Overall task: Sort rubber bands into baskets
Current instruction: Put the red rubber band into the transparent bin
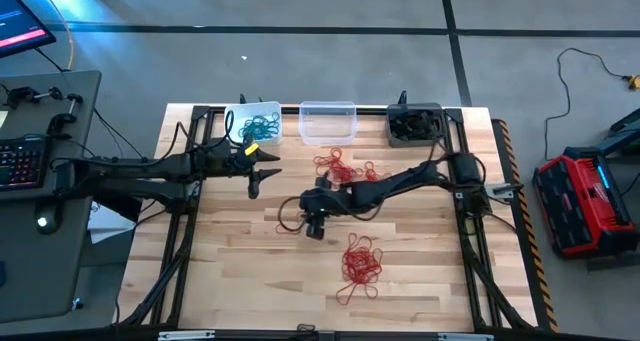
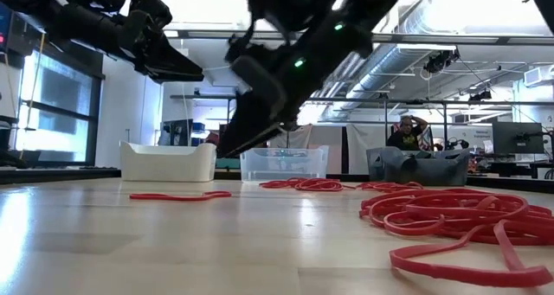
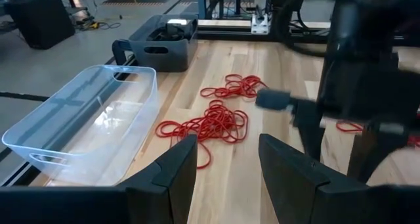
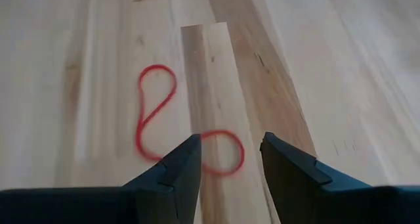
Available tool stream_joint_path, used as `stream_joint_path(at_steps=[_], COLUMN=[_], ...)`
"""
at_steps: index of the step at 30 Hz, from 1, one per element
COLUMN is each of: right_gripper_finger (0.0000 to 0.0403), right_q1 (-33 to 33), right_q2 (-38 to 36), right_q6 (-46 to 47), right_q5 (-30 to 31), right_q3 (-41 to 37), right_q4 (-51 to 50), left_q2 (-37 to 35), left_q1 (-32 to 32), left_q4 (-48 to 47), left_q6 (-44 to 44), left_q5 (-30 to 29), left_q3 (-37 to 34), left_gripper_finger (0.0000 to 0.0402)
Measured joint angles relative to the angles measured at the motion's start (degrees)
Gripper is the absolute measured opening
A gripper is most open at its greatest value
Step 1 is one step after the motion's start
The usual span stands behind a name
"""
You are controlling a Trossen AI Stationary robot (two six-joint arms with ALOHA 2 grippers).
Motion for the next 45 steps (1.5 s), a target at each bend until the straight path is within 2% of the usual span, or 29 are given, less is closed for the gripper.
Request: stream_joint_path(at_steps=[7,10,13,17,20,24,28,33,39,45], right_gripper_finger=[0.0148,0.0135,0.0105,0.0042,0.0007,0.0016,0.0006,0.0002,0.0000,0.0000], right_q1=[-1.06,-1.27,-1.35,-1.34,-1.29,-1.57,-2.35,-4.88,-8.21,-11.36], right_q2=[7.39,9.44,10.10,10.10,10.10,10.25,10.43,9.41,3.12,-1.94], right_q6=[-1.06,-1.07,-1.13,-3.10,-4.96,-6.08,-9.42,-10.63,-11.65,-15.08], right_q5=[0.00,-0.06,-0.12,-0.49,1.54,3.31,5.42,10.26,15.21,21.01], right_q3=[6.71,8.87,9.75,9.72,9.74,11.92,15.24,18.33,17.02,16.76], right_q4=[-4.71,-6.93,-8.12,-8.28,-8.06,-11.82,-16.22,-24.02,-25.71,-24.32], left_q2=[0.00,0.00,0.00,0.00,0.00,-0.02,0.00,0.00,0.00,0.02], left_q1=[0.00,0.00,-0.01,-0.23,-0.42,-0.44,-0.44,-0.42,-0.39,-0.39], left_q4=[-0.02,-0.02,-0.04,0.49,3.29,4.85,5.07,4.62,2.48,2.47], left_q6=[0.00,0.00,-0.06,-0.19,-1.26,-1.46,-1.46,-1.46,-1.48,-2.51], left_q5=[-0.15,-0.15,-0.14,-0.13,-0.13,-0.13,-0.21,-4.06,-8.40,-8.19], left_q3=[0.01,0.01,0.01,0.03,0.04,0.06,0.06,0.07,0.06,0.06], left_gripper_finger=[0.0156,0.0156,0.0156,0.0156,0.0156,0.0156,0.0156,0.0156,0.0156,0.0156])
